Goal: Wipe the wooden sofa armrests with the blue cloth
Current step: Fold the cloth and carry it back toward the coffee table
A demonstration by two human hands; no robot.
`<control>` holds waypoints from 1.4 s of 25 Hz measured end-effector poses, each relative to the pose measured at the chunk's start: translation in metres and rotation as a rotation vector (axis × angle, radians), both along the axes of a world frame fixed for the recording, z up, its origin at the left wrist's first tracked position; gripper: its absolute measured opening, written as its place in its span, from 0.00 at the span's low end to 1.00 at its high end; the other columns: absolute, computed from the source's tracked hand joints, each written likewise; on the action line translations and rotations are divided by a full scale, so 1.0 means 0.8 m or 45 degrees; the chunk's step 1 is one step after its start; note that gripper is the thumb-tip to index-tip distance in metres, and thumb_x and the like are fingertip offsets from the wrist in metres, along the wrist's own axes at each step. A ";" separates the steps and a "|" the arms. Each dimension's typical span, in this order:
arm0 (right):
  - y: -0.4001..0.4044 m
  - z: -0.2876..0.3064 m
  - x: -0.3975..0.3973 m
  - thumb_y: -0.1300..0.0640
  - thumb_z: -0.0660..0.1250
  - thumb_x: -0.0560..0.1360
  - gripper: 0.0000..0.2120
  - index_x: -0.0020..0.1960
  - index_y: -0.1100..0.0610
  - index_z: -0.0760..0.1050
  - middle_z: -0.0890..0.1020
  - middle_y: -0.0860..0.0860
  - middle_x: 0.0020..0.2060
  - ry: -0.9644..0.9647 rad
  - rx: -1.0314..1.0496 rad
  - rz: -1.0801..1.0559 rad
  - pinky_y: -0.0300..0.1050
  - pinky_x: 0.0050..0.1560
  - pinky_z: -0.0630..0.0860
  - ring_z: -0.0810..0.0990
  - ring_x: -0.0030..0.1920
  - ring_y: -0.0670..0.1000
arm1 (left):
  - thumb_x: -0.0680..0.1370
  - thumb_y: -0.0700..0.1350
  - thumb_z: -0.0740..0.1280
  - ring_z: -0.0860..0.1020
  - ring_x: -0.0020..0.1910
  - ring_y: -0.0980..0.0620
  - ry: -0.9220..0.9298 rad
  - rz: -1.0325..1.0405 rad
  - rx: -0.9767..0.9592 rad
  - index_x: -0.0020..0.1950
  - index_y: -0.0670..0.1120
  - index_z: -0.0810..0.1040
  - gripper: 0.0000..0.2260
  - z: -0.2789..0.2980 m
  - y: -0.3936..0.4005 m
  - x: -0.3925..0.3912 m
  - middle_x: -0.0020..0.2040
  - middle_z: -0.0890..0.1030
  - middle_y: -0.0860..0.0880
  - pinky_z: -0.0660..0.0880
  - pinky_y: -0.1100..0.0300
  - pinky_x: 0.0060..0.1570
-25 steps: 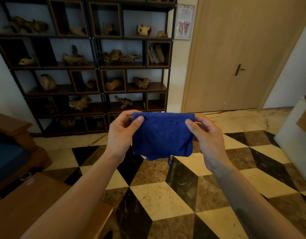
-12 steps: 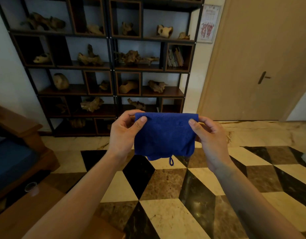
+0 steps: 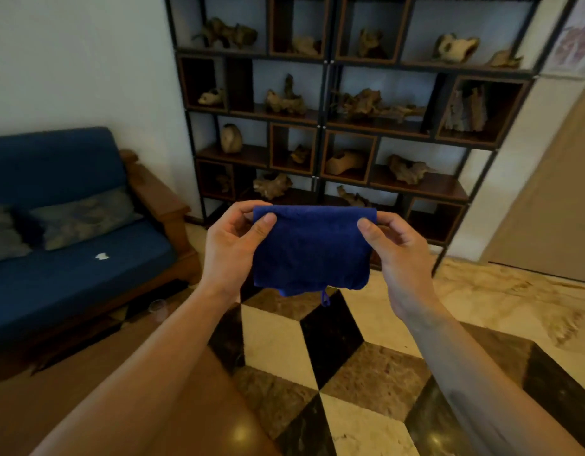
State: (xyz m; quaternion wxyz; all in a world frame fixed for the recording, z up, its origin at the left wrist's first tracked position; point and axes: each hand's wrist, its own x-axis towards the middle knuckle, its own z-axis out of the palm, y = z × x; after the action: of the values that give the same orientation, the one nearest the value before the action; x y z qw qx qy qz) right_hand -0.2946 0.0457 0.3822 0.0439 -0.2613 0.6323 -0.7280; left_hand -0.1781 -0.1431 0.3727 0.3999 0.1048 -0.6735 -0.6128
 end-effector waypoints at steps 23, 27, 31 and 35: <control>-0.237 -0.005 0.033 0.54 0.67 0.78 0.04 0.52 0.50 0.80 0.85 0.45 0.43 0.018 0.039 0.979 0.38 0.43 0.80 0.84 0.45 0.42 | 0.79 0.42 0.68 0.82 0.51 0.59 -0.126 1.049 -0.054 0.56 0.53 0.79 0.08 -0.004 -0.075 0.152 0.51 0.84 0.53 0.79 0.65 0.47; -0.257 -0.013 0.046 0.55 0.67 0.79 0.05 0.52 0.51 0.80 0.86 0.44 0.41 -0.001 0.062 0.996 0.37 0.42 0.80 0.84 0.44 0.42 | 0.80 0.44 0.67 0.82 0.52 0.59 -0.179 1.074 -0.037 0.58 0.53 0.78 0.08 -0.017 -0.090 0.167 0.52 0.83 0.53 0.81 0.57 0.49; -0.269 -0.028 0.054 0.53 0.66 0.79 0.07 0.55 0.51 0.80 0.86 0.45 0.46 -0.021 0.130 1.001 0.43 0.47 0.82 0.85 0.48 0.44 | 0.80 0.44 0.67 0.82 0.52 0.57 -0.192 1.054 -0.009 0.58 0.53 0.78 0.08 -0.031 -0.101 0.177 0.52 0.83 0.54 0.80 0.59 0.49; -0.277 -0.067 0.060 0.54 0.66 0.79 0.08 0.57 0.53 0.79 0.86 0.46 0.46 -0.070 0.208 1.043 0.38 0.43 0.81 0.85 0.48 0.44 | 0.80 0.43 0.67 0.82 0.50 0.57 -0.224 1.065 0.052 0.55 0.56 0.78 0.08 -0.073 -0.105 0.182 0.49 0.84 0.55 0.80 0.62 0.48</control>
State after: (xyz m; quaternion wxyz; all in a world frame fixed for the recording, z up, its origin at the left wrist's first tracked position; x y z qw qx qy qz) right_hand -0.2462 -0.1757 0.3285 0.3672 -0.4675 0.5302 -0.6045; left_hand -0.0324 -0.2274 0.3142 0.5530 0.4287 -0.5920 -0.3999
